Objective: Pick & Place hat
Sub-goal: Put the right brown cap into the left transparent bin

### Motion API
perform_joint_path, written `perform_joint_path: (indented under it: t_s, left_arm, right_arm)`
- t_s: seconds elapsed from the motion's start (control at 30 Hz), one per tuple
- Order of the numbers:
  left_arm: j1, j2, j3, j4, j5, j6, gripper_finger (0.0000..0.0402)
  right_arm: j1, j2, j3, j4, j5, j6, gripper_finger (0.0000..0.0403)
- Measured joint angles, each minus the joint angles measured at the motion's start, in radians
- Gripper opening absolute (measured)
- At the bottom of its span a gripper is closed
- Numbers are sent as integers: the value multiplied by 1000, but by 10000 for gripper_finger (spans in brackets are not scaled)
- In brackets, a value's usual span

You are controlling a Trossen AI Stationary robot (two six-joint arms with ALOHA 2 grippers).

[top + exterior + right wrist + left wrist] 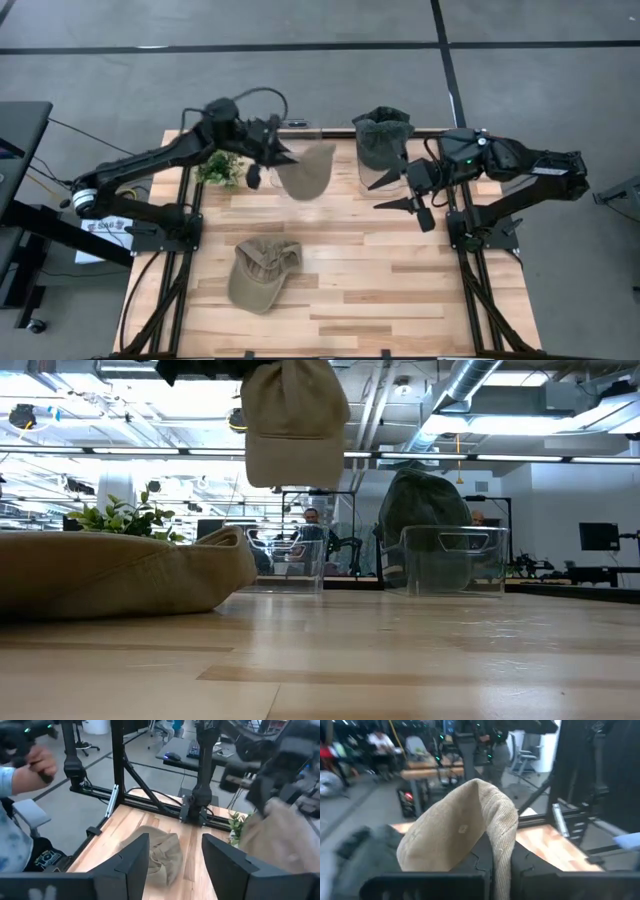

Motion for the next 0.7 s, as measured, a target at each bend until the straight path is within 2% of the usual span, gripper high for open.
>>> perform_joint_path:
  t_s: [0.3,0.5,0.7]
  left_arm:
    - [174,-22,0,-1,34,169,13]
    - [285,37,0,4,123,242,13]
    - [348,133,0,12,207,264,12]
  right_arm:
    - [-1,44,0,-56,0,26,158]
    - [-1,88,0,-68,1,77,157]
    - [-1,105,0,-75,0,98,156]
